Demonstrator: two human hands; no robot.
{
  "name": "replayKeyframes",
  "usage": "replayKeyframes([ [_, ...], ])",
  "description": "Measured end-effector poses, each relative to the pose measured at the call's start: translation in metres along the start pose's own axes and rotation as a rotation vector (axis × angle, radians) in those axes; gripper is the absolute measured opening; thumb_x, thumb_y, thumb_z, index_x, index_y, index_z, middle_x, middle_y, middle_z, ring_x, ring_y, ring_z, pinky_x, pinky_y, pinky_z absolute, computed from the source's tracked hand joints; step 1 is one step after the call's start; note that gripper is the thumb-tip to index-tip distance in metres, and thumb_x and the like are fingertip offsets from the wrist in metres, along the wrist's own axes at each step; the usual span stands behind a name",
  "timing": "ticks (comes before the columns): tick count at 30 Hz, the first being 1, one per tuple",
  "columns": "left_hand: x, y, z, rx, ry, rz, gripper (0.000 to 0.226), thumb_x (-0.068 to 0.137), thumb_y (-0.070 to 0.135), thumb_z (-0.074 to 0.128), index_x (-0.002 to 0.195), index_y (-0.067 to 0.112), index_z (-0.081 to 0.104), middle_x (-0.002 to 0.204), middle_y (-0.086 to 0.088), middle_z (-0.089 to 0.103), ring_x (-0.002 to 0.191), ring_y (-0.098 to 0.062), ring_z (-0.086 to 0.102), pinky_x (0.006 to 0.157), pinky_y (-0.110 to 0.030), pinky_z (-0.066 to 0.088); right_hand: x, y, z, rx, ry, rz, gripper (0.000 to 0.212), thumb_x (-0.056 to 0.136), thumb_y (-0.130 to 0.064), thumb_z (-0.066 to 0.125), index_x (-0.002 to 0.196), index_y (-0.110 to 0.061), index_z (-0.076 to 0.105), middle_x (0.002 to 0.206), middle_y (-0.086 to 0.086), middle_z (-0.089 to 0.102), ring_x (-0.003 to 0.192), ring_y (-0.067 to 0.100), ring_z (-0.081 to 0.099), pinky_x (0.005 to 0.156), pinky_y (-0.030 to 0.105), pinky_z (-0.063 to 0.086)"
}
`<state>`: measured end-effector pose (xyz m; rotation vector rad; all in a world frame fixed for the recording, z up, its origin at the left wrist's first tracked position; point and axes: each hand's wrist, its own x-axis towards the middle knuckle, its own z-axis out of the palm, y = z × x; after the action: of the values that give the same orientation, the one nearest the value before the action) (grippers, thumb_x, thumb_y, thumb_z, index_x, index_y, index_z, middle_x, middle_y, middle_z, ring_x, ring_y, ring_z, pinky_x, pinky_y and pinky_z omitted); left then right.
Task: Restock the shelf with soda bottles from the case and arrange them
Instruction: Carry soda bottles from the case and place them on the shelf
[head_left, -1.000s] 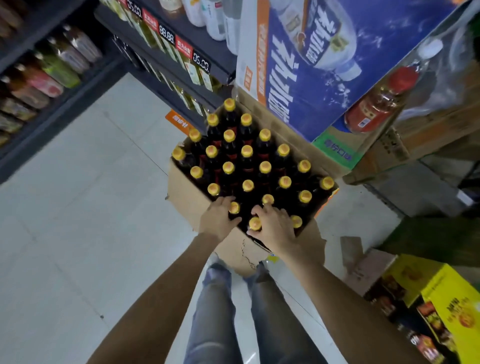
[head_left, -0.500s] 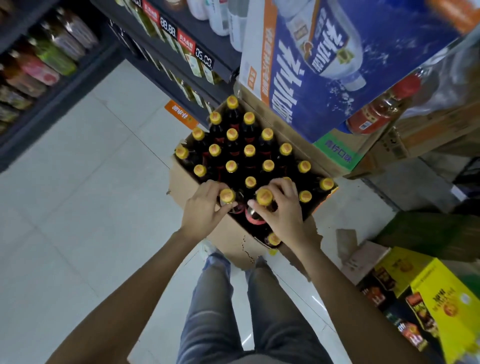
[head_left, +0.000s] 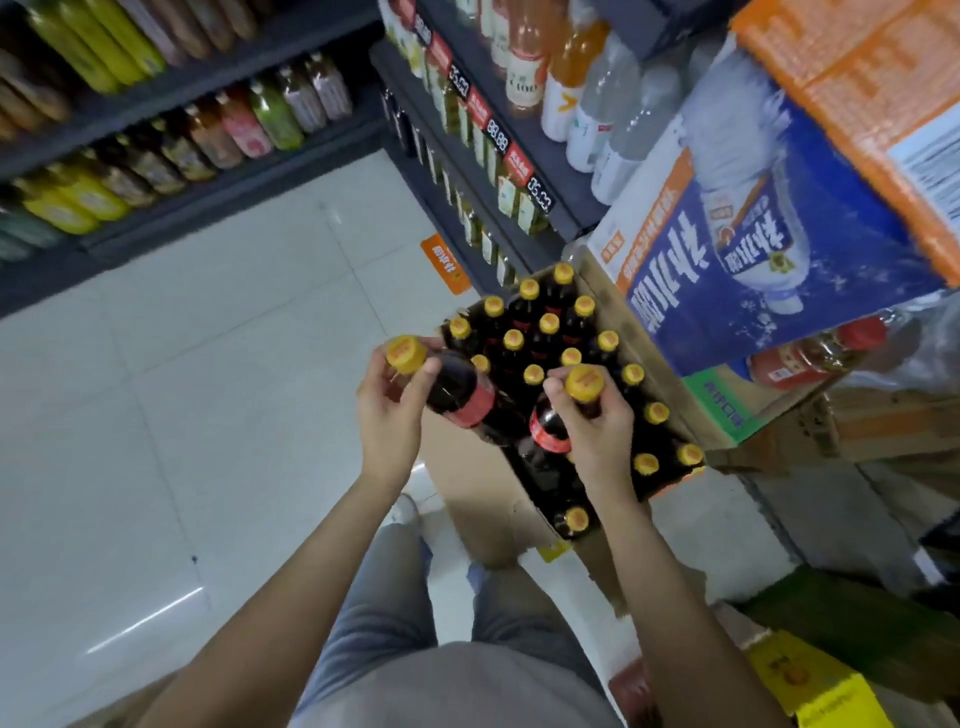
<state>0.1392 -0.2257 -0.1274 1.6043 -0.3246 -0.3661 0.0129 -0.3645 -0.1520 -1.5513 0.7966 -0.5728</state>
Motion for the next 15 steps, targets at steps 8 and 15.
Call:
replayKeyframes([
  [8, 0.03, 0.016, -0.112, -0.016, 0.276, -0.012, 0.031, 0.087, 0.045, 0.044, 0.083, 0.017, 0.058, 0.078, 0.016, 0.064, 0.083, -0.008, 0.06, 0.081, -0.021, 0.046, 0.036, -0.057, 0.118, 0.07, -0.309, 0.1, 0.028, 0.083, -0.039, 0.066, 0.087, -0.011, 0.068, 0.083, -0.007, 0.069, 0.086, 0.007, 0.064, 0.082, 0.019, 0.048],
  [15, 0.057, 0.0, -0.304, 0.047, 0.418, -0.024, 0.042, 0.089, 0.045, 0.041, 0.089, 0.008, 0.062, 0.09, 0.0, 0.065, 0.089, -0.011, 0.061, 0.086, -0.023, 0.044, 0.018, -0.081, 0.346, 0.076, -0.551, 0.107, 0.02, 0.086, -0.029, 0.062, 0.086, -0.009, 0.065, 0.084, 0.0, 0.067, 0.081, 0.005, 0.062, 0.082, 0.019, 0.047],
])
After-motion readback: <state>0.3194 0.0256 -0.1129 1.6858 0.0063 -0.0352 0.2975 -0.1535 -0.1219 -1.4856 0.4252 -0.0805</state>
